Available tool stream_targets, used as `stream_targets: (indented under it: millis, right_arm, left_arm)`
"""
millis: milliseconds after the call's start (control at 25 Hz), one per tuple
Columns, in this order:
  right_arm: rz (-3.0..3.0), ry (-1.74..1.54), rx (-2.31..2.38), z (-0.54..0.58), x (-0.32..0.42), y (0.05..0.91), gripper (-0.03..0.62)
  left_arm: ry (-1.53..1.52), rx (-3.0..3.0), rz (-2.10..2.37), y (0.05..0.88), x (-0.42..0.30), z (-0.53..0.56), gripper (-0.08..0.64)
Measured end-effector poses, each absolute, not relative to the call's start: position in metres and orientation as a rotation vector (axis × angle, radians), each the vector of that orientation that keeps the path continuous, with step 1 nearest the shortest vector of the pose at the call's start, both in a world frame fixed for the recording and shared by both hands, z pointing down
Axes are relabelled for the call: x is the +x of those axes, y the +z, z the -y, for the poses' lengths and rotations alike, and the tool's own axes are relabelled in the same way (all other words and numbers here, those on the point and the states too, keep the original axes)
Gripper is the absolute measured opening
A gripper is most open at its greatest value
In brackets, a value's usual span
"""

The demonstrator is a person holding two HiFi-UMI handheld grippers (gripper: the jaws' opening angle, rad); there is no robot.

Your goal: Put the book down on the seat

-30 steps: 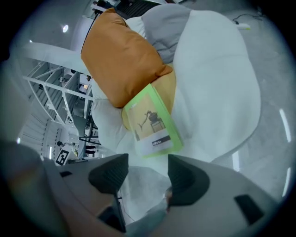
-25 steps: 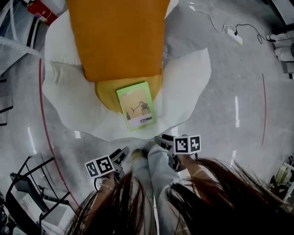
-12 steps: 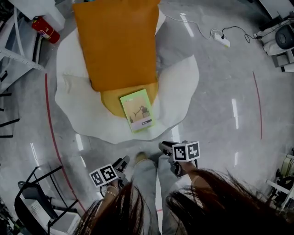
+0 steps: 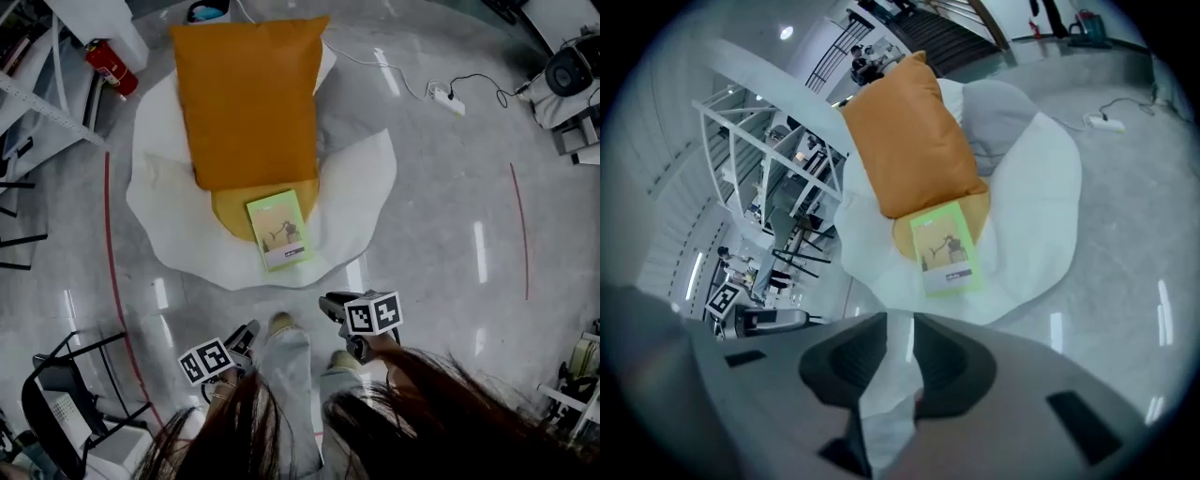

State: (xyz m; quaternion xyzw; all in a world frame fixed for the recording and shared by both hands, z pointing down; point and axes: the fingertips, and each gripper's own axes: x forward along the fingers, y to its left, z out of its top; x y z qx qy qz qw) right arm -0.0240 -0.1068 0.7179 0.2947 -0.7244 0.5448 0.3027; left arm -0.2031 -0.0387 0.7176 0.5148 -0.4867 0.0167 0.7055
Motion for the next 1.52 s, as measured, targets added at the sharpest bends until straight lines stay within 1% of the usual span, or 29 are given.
stream_targets:
  millis: [120,400,560,680,720,920,1120,1320,1520]
  right_arm:
    - [1.966,1.398,0.755,0.101,-0.014,0.697,0.095]
    - [2.056,1.335,0.735,0.085,0.021,0.646,0.083]
    - [2.093,1.274,0.761,0.074,0.049,0.621,0.058]
    - [2.123,1.220,0.759,0.065,0.061,0.602,0.043]
    - [2.134,1.202,0.748,0.062,0.063,0.595,0.041]
    - [2.197,1.126,0.692,0.043,0.070,0.553,0.031]
    - [2.257,1.071,0.634,0.025,0.075,0.511,0.026]
    - [2.313,1.066,0.623,0.022,0.085,0.468,0.023]
    - [2.384,1.014,0.594,0.021,0.100,0.422,0.020]
  left_arm:
    - [-0.045,1.176,1.103,0.688,-0.190,0.037,0.211]
    - [-0.114,1.253,1.181,0.626,-0.155,0.018,0.098]
    - [-0.142,1.285,1.198,0.597,-0.131,-0.001,0.071]
    - [-0.178,1.297,1.222,0.575,-0.123,-0.013,0.024]
    - [-0.189,1.303,1.232,0.566,-0.122,-0.017,0.017]
    - [-0.227,1.342,1.283,0.522,-0.121,-0.036,0.000]
    - [-0.234,1.367,1.369,0.483,-0.121,-0.055,0.000]
    - [-0.225,1.418,1.382,0.449,-0.105,-0.066,-0.002]
    - [-0.318,1.467,1.369,0.406,-0.088,-0.071,-0.002]
